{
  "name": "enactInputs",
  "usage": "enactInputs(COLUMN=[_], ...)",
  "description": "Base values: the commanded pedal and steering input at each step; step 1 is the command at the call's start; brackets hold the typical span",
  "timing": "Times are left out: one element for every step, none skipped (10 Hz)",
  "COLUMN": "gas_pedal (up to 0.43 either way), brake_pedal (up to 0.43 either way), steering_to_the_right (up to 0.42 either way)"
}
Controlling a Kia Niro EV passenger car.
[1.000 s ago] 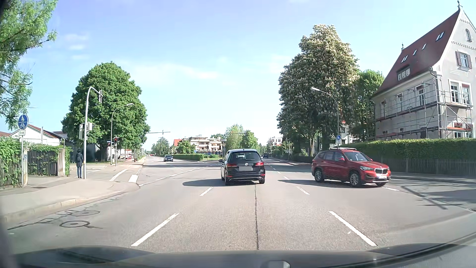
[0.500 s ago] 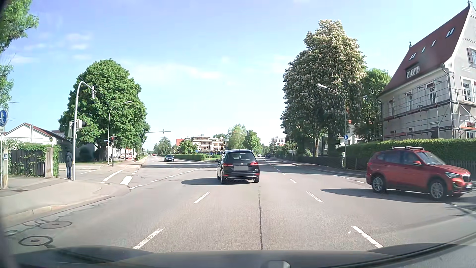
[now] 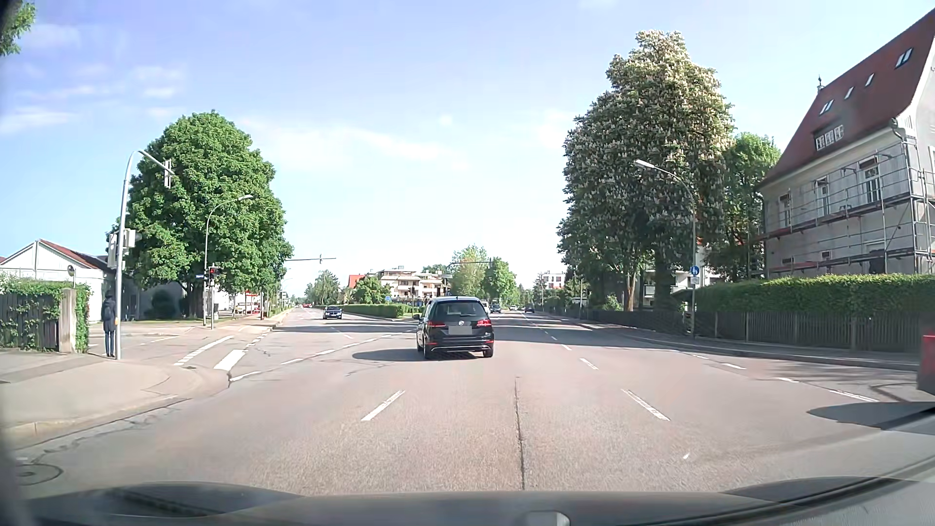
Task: Follow the waypoints while adhering to traffic rules and regulations
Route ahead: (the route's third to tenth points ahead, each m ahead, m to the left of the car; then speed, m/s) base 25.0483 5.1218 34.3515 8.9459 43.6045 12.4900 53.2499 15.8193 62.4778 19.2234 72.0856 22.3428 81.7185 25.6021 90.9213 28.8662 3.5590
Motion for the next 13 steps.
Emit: enactInputs(gas_pedal=[0.240, 0.209, 0.197, 0.197, 0.197, 0.197, 0.197, 0.197, 0.209, 0.220, 0.220, 0.209, 0.209], brake_pedal=[0.000, 0.000, 0.000, 0.000, 0.000, 0.000, 0.000, 0.000, 0.000, 0.000, 0.000, 0.000, 0.000], steering_to_the_right=[-0.018, -0.018, -0.018, -0.018, -0.018, -0.018, -0.018, -0.018, -0.021, -0.025, -0.029, -0.031, -0.035])
